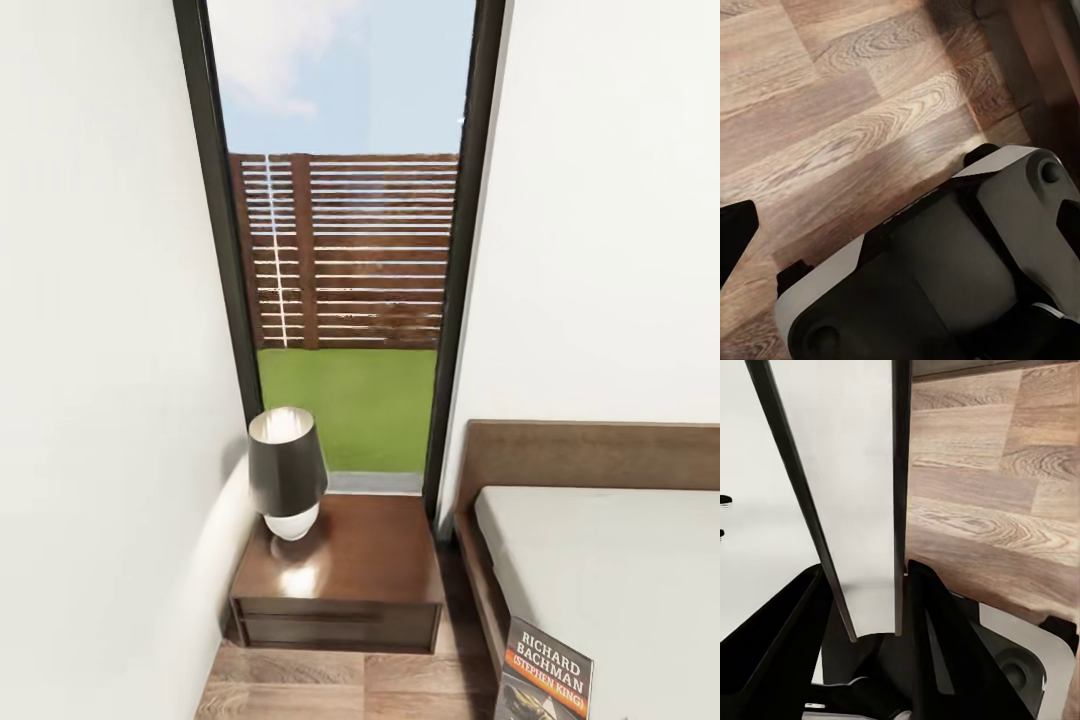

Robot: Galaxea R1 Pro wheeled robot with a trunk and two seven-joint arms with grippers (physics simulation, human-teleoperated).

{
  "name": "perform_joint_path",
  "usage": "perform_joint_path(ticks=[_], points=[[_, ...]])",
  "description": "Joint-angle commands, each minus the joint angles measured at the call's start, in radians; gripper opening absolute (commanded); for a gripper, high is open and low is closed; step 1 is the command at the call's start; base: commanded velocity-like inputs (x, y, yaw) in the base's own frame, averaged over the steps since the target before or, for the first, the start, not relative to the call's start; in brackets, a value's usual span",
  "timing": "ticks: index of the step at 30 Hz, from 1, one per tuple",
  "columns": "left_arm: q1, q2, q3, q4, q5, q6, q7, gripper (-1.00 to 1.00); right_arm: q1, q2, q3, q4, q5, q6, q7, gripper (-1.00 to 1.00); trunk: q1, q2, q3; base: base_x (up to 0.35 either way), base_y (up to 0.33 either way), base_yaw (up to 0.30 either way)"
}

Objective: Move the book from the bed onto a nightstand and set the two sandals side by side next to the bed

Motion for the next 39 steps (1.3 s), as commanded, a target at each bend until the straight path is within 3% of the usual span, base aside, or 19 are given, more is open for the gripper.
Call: perform_joint_path(ticks=[1, 39], points=[[0.0, 0.0, -0.008, 0.001, 0.004, -0.006, -0.001, 1.0, 0.0, 0.0, 0.003, -0.001, -0.012, 0.009, 0.003, -1.0, 0.001, -0.001, 0.0, 0.282, 0.0, 0.0], [0.0, 0.0, -0.008, 0.001, 0.004, -0.005, -0.001, 1.0, 0.0, 0.0, 0.003, -0.001, -0.012, 0.009, 0.003, -1.0, 0.001, -0.001, 0.0, 0.268, 0.0, 0.0]])
